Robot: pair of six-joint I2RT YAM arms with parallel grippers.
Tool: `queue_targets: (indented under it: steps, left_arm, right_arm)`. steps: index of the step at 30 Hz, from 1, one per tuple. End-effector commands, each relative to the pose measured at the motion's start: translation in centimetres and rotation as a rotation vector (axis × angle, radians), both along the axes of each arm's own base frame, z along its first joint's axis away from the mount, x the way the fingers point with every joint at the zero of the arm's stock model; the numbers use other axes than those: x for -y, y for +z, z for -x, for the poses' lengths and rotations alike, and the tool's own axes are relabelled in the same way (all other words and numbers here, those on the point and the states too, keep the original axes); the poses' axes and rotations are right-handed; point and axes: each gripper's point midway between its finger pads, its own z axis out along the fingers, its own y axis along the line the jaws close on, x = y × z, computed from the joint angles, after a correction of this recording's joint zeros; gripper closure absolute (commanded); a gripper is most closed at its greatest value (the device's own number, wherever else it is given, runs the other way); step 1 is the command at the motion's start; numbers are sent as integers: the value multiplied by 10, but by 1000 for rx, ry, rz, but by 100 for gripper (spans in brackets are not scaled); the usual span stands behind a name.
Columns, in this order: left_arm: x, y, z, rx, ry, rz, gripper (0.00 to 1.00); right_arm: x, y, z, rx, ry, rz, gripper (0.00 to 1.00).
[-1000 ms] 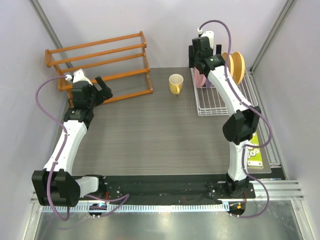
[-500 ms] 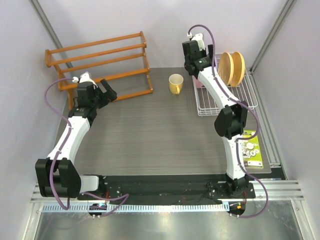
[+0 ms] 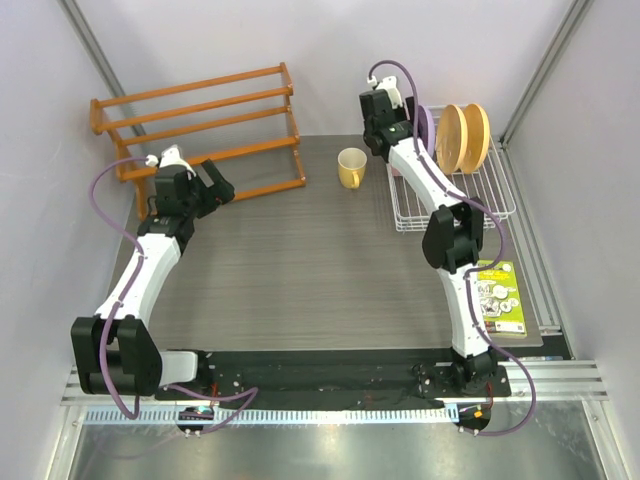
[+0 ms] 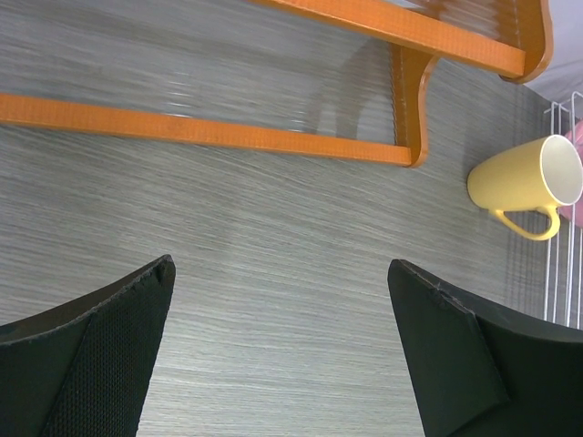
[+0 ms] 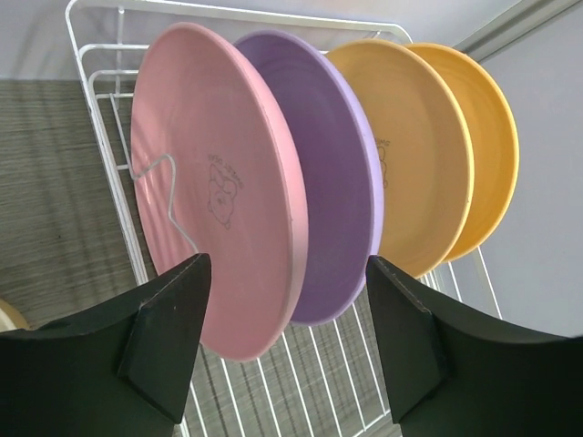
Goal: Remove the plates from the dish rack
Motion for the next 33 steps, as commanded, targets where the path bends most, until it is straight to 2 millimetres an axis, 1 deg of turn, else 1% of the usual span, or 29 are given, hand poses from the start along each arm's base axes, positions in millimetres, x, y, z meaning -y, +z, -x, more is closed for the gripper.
queue_targets:
  steps: [1,3,5,6,8,9,10,14,16,18,21,22,23,24,25,26,27,28,29,30,31,32,33]
  left_arm:
    - [-1,6,-5,39,-6,-4,1]
    - [-1,6,-5,39,-8,-8,1]
    - [-1,5,-5,36,-8,-9,1]
    - [-1,5,-6,38,-8,-9,0]
    - [-1,3,-6,33,-7,-9,0]
    - [-1,4,-6,36,-8,-9,1]
    - [-1,2,-6,31,-8,-9,0]
    - [-1,2,-6,33,-8,-11,0]
    - [-1,1,-6,28,-8,-11,0]
    - [-1,-1,-6,24,-8,-11,1]
    - [-1,-4,-6,18,-8,-11,0]
    - [-2,-2,-6,21,-8,-13,0]
    - [-1,-4,-5,18,-10,-12,1]
    - [-2,-2,-6,21,-8,-13,0]
    - [-1,-1,-5,24,-11,-11,0]
    - [-1,-1,-5,25,-11,-12,1]
    - [-1,-1,-5,25,-11,-11,1]
    - [-1,-1,-5,25,-10,-12,1]
    - [-1,-1,-5,24,-10,-12,1]
    - [0,-2,-4,22,-14,-10,1]
    - [-1,-3,-4,21,-13,-10,1]
    - [-1,-3,-4,21,-13,-12,1]
    - [0,-3,-3,19,-15,-12,1]
  right_arm:
    - [-1,19,-10,73,-15,7,32]
    - [0,15,-12,71,-24,21,37]
    - [2,13,-13,71,-34,31,48]
    - [3,9,-13,64,-37,41,56]
    - [5,6,-13,60,-48,48,57]
    - [6,7,-13,61,-53,52,66]
    - [6,6,-13,63,-58,55,71]
    - [8,11,-12,80,-72,59,81]
    - [11,14,-11,85,-90,76,94]
    - [13,17,-11,93,-100,85,99]
    - [17,28,-8,127,-140,106,99]
    - [21,30,-3,134,-177,130,99]
    - [23,44,-2,175,-192,136,99]
    - [22,50,2,188,-206,154,99]
    - [22,48,4,182,-213,177,99]
    - [24,61,6,245,-256,169,99]
    - [24,70,11,235,-253,213,99]
    - [20,68,15,229,-254,235,99]
    - [21,82,19,303,-300,214,99]
    - [21,89,24,280,-303,265,99]
    - [17,89,28,268,-307,293,99]
    - [15,99,30,338,-330,259,99]
    - [15,101,33,340,-339,269,99]
